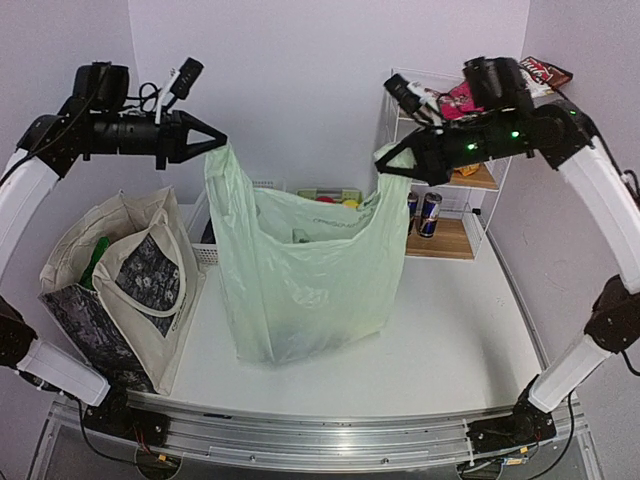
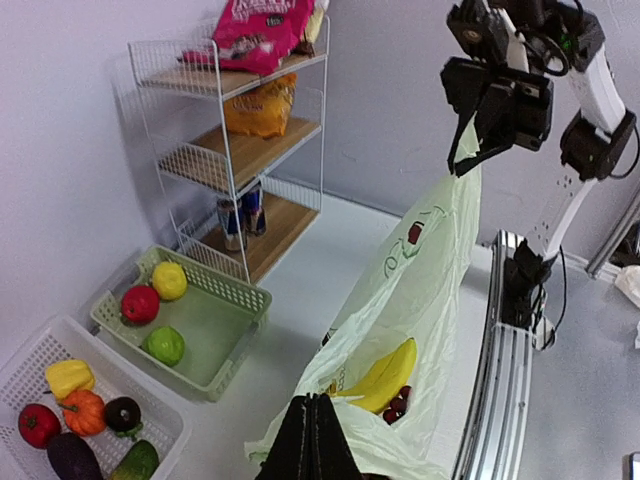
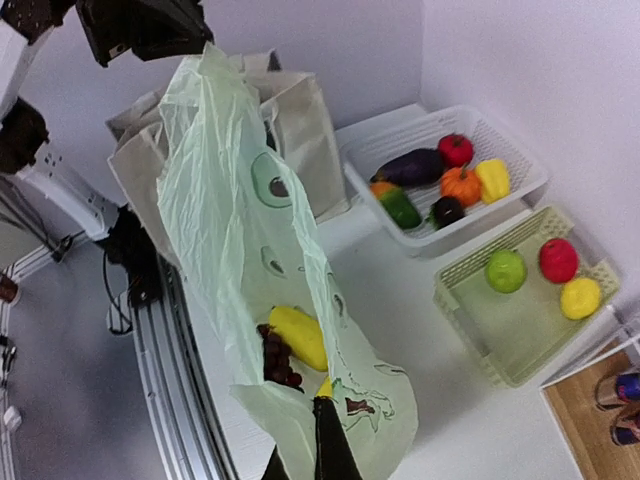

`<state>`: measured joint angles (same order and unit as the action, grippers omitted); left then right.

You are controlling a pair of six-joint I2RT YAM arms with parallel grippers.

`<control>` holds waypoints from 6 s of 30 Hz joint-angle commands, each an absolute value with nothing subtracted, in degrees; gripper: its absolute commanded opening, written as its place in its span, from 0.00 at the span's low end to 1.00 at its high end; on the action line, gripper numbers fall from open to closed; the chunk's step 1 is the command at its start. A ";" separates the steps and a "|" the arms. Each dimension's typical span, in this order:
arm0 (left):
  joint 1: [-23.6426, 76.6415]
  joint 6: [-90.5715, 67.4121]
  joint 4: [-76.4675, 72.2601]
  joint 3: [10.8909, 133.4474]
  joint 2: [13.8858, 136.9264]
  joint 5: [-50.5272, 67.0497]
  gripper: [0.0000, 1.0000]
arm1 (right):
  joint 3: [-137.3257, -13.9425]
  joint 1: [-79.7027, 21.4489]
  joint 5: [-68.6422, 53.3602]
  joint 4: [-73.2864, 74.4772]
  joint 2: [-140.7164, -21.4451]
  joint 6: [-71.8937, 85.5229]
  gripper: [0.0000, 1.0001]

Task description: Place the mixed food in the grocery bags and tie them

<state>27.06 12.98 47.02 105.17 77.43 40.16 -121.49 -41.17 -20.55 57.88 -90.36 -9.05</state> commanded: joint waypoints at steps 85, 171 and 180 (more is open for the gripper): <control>29.62 20.17 48.85 116.12 96.01 58.28 0.07 | -138.95 -48.84 -23.91 46.20 -115.65 13.36 0.00; 24.70 -3.35 -13.38 64.81 84.18 65.48 0.00 | -96.44 -33.10 -23.14 45.95 -75.75 -13.39 0.93; 24.65 -3.68 -13.45 65.29 84.45 65.82 0.00 | -71.14 -32.21 -23.51 26.58 -65.33 -1.14 0.95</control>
